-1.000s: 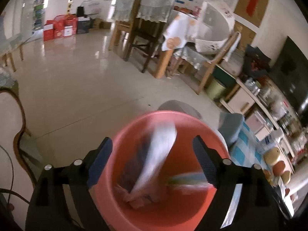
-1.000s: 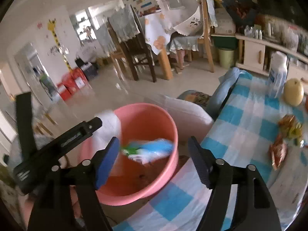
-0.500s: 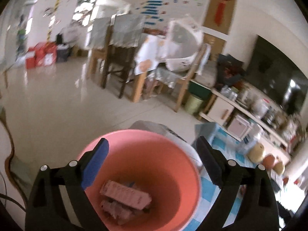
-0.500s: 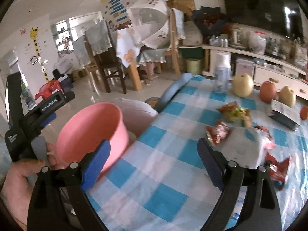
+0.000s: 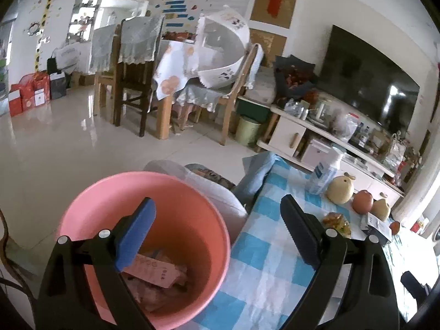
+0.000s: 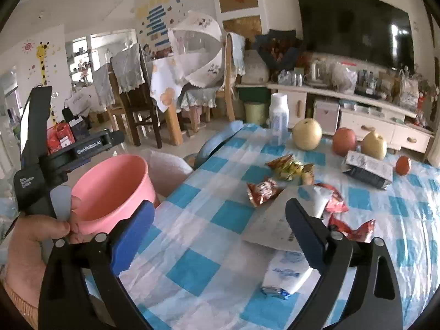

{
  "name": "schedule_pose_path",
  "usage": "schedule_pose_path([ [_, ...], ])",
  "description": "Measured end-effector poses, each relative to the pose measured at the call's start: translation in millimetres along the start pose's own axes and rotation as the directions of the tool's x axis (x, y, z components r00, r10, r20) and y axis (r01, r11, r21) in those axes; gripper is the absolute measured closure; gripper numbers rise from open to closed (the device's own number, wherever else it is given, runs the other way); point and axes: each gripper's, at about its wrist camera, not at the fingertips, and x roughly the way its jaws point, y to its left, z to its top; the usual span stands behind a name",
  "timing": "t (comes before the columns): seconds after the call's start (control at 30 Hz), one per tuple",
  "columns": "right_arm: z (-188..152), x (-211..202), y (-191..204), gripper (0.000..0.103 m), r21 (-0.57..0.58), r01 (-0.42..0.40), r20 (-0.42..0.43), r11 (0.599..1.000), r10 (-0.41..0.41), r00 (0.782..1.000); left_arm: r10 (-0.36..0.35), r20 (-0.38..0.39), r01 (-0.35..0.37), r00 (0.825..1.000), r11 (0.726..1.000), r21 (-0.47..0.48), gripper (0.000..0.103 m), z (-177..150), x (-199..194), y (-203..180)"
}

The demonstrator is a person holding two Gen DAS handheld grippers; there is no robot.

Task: Collect trash
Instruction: 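Move both open grippers back over the remaining wrappers on the table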

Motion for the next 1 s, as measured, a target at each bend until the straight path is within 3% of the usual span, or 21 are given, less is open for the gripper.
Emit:
schedule_pose_path([
  [0.57,-4,-24,-72,0.008,0.111,0.035,0.019,0.993,-0.038,0.999,-0.061,-0.003,0.061,0.998,0.980,0.190,0.010,-27,3,-78],
  [1.0,-9,-44,-139,0.008,0.215,0.078,0.024,0.973,-0.085,0.996,-0.142,-0.105,0.168,0.984,0.938,0.304,0.010,-59,11,-145],
])
